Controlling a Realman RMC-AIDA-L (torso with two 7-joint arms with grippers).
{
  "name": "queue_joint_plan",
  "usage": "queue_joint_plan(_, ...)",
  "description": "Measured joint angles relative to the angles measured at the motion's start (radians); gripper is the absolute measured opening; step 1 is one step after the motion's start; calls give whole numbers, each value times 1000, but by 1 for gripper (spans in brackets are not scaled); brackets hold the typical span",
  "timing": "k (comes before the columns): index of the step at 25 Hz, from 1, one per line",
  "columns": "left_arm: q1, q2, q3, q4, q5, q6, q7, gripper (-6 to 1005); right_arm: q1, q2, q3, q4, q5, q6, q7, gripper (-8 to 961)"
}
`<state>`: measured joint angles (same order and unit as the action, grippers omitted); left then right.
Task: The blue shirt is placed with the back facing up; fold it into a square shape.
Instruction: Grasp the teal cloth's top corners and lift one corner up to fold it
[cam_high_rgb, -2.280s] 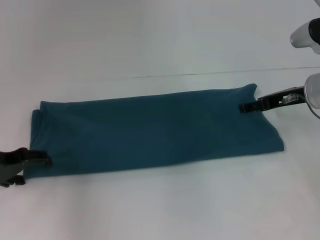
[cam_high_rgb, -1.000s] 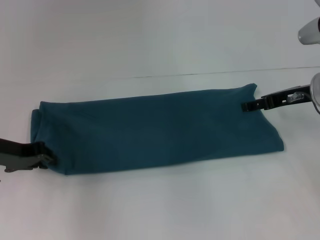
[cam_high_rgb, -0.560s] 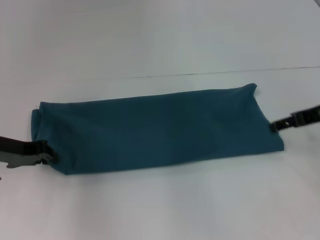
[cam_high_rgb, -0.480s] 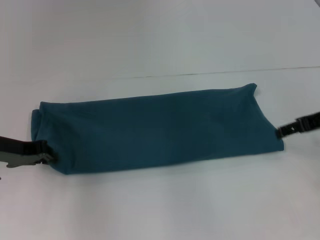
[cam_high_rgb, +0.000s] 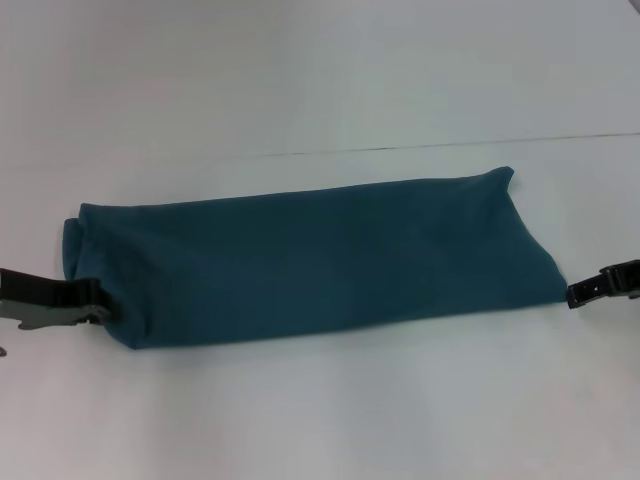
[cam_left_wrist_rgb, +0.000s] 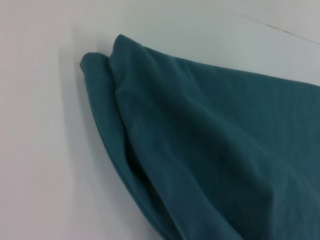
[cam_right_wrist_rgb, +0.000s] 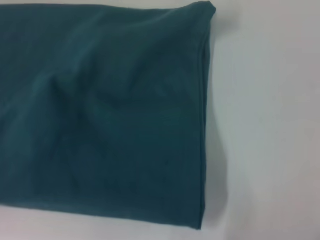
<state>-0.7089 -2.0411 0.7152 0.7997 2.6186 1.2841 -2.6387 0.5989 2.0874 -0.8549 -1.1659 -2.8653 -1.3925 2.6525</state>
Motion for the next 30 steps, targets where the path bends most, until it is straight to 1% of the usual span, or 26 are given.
queue_joint_plan(5, -1, 0, 0, -1, 0, 0, 5, 117, -3, 0, 1, 48, 54, 54, -1, 887)
queue_joint_plan(13, -1, -1, 3, -2, 0, 0, 5, 117, 11, -1, 1, 122, 62, 116, 0, 884)
queue_joint_plan(16, -3, -1, 4, -2, 1, 0, 8, 117, 13, 0, 2, 142, 83, 148, 0, 708)
queue_joint_plan(21, -6, -1, 4, -2, 7, -1, 10, 117, 8, 0, 1, 163, 148, 190, -6, 710)
queue_joint_plan(26, -6, -1, 4, -2, 9, -1, 10, 117, 20, -6, -6, 210, 148, 216, -1, 687)
queue_joint_plan(30, -6, -1, 4, -2, 9, -2, 10, 117, 23, -5, -6, 214, 147, 218, 2, 664)
